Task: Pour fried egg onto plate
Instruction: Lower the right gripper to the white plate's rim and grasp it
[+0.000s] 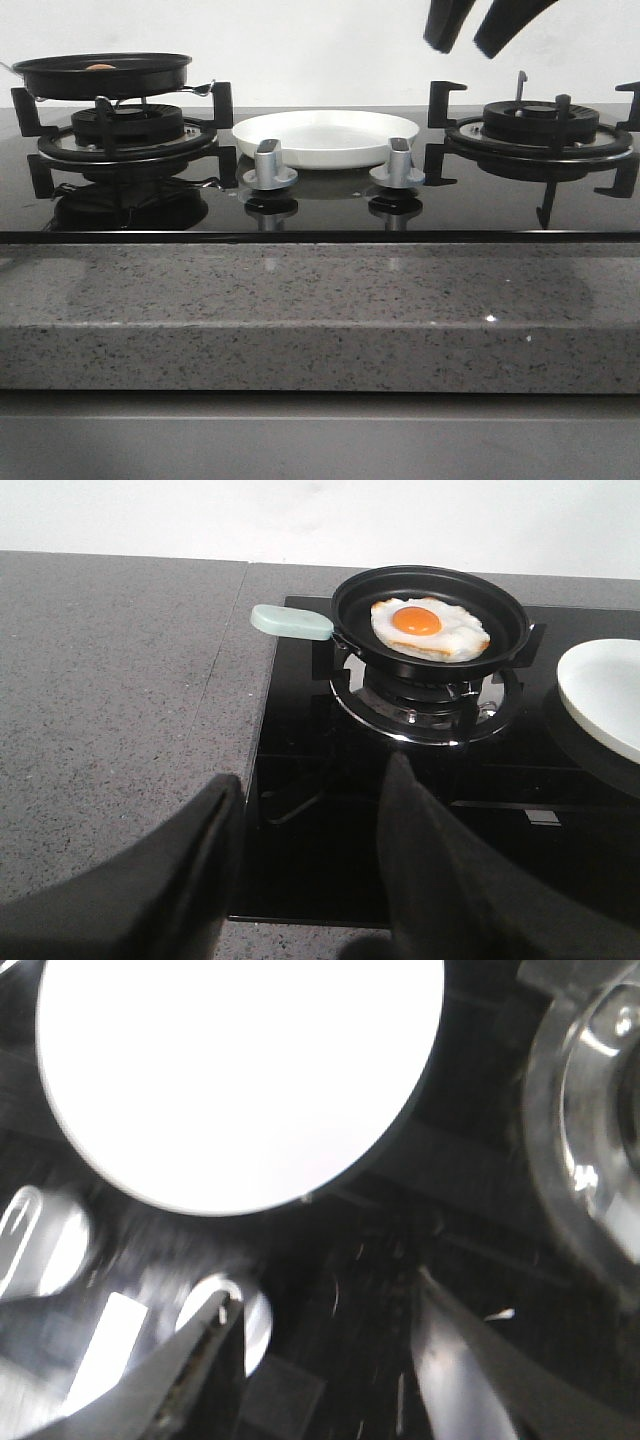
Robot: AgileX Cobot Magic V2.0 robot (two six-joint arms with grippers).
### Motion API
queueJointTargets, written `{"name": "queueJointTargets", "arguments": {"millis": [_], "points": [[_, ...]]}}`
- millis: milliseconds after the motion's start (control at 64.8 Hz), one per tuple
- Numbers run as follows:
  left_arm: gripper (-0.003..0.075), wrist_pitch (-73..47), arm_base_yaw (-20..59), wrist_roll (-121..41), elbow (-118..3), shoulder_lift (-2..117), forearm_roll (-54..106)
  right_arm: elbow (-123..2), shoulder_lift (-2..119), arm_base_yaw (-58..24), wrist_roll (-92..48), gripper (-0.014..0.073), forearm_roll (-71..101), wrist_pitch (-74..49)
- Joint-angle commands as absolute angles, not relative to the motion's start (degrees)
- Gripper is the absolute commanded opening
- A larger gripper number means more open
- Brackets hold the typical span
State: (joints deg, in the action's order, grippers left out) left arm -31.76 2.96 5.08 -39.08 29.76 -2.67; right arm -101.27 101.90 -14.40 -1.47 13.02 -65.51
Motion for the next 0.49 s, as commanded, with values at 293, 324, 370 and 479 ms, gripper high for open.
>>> {"name": "queueJointTargets", "arguments": {"millis": [293,324,370,479], "points": [[0.0312,-27.1,2.7,5.6,-41.2,30.4,-2.8,-117.9,114.0,-10.3,1.1,0.0392,20.6,-72.3],[0.0312,-27.1,2.7,5.6,-41.2,30.4,-2.8,-118.8,115.0,-10.1,1.1,0.0392,21.0,-72.8],[0.0312,-27.1,2.7,5.6,-41.2,30.4,-2.8,-119.9,116.1,-9.9,1.1,0.0392,21.4,-73.1],[0.0312,-27.1,2.7,5.6,-41.2,30.4,-2.8,-122.0,118.8,-9.7,1.1,0.0392,22.7,-73.2]]}}
